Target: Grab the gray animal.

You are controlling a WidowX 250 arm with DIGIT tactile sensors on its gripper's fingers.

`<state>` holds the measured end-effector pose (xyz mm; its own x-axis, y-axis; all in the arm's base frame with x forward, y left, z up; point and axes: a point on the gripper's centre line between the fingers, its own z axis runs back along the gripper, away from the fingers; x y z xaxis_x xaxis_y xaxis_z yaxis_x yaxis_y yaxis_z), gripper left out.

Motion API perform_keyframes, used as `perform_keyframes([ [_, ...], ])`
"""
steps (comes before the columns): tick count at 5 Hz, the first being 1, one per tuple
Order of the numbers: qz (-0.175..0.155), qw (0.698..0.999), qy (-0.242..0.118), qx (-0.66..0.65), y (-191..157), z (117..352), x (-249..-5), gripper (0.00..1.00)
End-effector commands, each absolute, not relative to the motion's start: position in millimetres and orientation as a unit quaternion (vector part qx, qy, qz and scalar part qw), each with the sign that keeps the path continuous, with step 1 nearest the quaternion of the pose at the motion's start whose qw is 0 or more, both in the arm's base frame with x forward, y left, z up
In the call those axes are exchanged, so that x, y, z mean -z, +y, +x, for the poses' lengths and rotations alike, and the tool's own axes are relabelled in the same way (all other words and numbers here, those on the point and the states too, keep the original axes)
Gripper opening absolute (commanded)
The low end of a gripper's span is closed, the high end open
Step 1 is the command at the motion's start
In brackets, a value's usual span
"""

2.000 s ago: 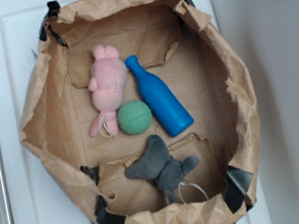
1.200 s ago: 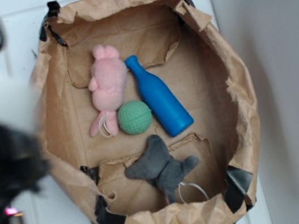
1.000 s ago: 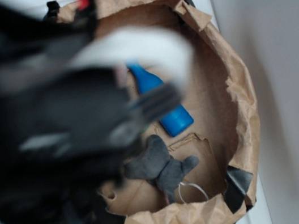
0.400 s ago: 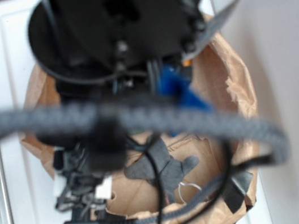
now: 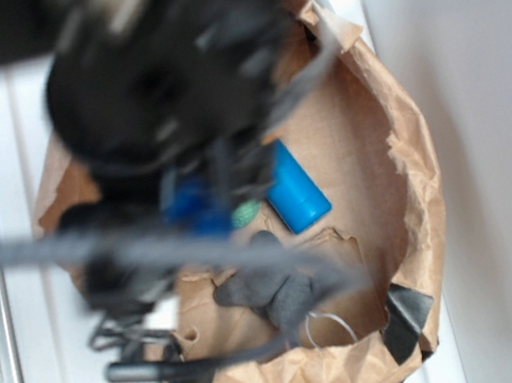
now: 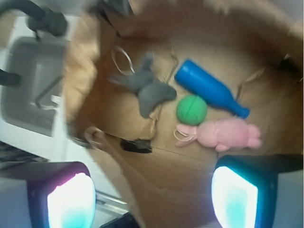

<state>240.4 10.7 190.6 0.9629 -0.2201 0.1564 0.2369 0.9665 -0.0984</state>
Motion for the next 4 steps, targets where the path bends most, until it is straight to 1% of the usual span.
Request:
perform_keyframes([
  [1, -0.009, 0.988, -0.065, 0.142, 28.0, 265.0, -140.5, 1.00],
  [2, -0.015, 0.990, -0.011, 0.140, 29.8, 297.1, -124.0, 1.00],
  [3, 0.031, 0.988, -0.015, 0.152, -2.4, 304.2, -100.1, 1.00],
  [4, 0.063, 0.976, -0.074, 0.193, -38.4, 283.1, -85.9, 1.00],
])
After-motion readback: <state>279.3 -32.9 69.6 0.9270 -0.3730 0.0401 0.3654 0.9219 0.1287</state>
